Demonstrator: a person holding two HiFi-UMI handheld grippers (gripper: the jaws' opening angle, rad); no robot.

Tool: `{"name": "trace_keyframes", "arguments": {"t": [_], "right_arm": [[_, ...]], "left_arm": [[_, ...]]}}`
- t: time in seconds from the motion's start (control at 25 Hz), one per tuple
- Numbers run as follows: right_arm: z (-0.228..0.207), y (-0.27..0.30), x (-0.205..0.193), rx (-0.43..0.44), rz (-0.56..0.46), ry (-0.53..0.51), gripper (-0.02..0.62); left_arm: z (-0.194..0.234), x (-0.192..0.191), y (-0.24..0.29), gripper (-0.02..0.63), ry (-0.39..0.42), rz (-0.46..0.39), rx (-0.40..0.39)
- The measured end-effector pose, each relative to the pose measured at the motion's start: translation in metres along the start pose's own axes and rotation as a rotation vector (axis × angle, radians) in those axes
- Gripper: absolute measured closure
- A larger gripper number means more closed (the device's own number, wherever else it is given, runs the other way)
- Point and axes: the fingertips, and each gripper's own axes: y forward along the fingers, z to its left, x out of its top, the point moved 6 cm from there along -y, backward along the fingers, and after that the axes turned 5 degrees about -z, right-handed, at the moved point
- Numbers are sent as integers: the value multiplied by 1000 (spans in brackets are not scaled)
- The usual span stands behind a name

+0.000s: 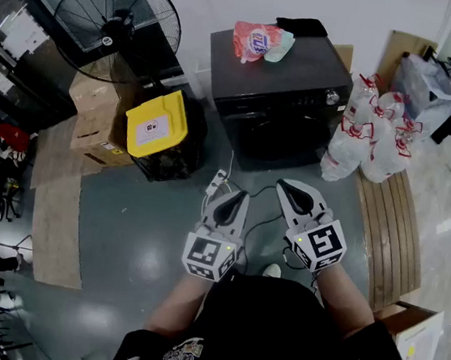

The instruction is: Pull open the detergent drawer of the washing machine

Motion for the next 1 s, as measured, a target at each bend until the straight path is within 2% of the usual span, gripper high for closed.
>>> {"name": "trace_keyframes", "arguments": {"t": [0.2, 0.52, 0.72, 0.76, 0.8, 0.92, 1.0], "right_arm": [[0, 4, -2, 1, 4, -1, 591], [-3, 12, -7, -17, 3, 55, 589], [-4, 21, -14, -17, -8, 140, 584], [-5, 24, -14, -16, -12, 160, 517], [-5, 26, -15, -18, -15, 177, 443], [-5, 35, -17, -26, -29, 228, 379], [-5, 42, -18, -30, -38, 271, 346]], "left_arm": [[5, -1, 1, 591, -4, -2, 4], [14, 0, -1, 591, -12, -23, 14], [23, -1, -2, 588, -11, -33, 11], [26, -1, -2, 587, -11, -32, 12], [29, -1, -3, 570, -12, -32, 12], [38, -1, -4, 382, -18, -36, 9], [45, 0, -5, 344, -20, -40, 10]]}}
